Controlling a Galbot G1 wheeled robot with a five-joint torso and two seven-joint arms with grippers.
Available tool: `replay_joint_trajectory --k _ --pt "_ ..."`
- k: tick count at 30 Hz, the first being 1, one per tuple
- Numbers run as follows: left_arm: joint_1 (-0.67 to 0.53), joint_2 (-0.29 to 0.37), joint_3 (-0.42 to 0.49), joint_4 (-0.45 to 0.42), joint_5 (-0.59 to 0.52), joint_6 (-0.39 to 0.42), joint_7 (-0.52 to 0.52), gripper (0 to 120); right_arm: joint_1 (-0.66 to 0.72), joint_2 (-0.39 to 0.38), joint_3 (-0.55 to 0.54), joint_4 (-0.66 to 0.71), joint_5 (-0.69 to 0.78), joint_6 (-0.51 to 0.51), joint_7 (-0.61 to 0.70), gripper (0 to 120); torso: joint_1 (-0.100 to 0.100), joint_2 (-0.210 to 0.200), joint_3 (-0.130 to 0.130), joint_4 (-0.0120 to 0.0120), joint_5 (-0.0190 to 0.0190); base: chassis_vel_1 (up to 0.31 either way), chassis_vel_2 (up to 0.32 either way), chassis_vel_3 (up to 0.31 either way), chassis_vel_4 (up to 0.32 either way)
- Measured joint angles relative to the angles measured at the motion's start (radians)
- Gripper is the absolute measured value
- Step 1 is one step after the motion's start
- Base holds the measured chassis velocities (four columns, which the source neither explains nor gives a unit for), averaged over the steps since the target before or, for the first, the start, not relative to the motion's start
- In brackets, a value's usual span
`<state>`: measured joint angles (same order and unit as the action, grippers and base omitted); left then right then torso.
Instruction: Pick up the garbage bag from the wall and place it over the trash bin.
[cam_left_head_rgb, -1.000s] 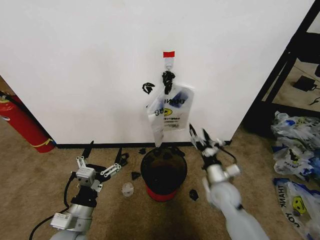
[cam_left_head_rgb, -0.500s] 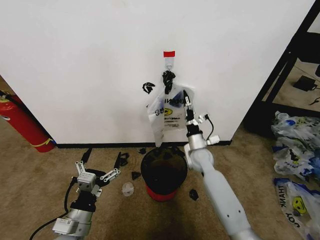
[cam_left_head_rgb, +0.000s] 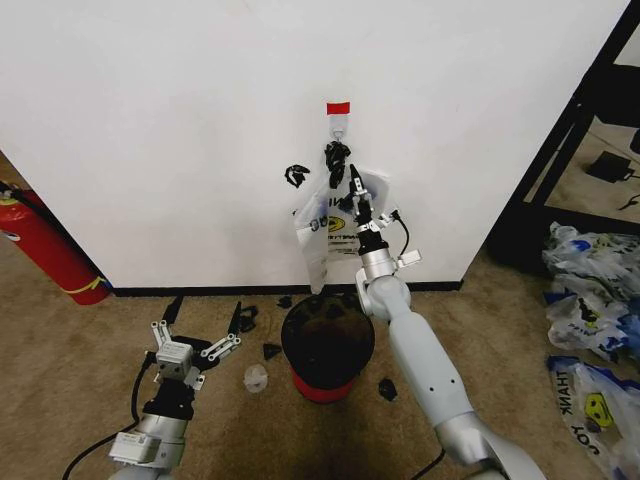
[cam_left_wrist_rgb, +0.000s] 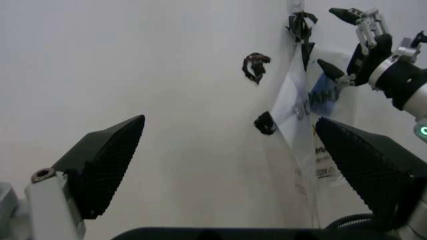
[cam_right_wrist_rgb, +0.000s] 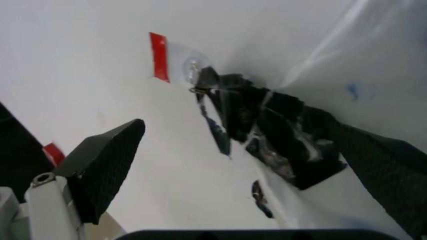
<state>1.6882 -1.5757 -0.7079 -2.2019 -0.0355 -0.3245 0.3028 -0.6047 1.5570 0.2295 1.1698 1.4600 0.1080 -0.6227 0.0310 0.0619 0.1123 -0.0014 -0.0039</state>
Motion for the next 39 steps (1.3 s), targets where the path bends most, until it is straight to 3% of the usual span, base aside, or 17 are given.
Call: replay_joint_trajectory --k 18,27,39 --pt "0.001 -0.004 -0.003 0.007 0.002 -0.007 0.002 100 0.05 0.044 0.002 -0.092 -0.044 -0.008 0.052 99 0.0 0.0 0.0 0.0 0.0 0.0 0.0 0.0 0.0" --pt "0.011 0.003 -0.013 -0.008 0.001 -0.01 0.0 100 0.07 0.053 0.017 -0.154 -0.081 -0.014 0.025 67 0.0 0.0 0.0 -0.0002 0.0001 0.0 0.0 0.0 0.0" --pt "0.011 0.003 -0.008 -0.006 0.008 -0.011 0.001 100 0.067 0.052 0.015 -0.106 -0.092 -0.01 0.017 25 0.0 0.0 0.0 0.0001 0.0 0.0 0.0 0.0 0.0"
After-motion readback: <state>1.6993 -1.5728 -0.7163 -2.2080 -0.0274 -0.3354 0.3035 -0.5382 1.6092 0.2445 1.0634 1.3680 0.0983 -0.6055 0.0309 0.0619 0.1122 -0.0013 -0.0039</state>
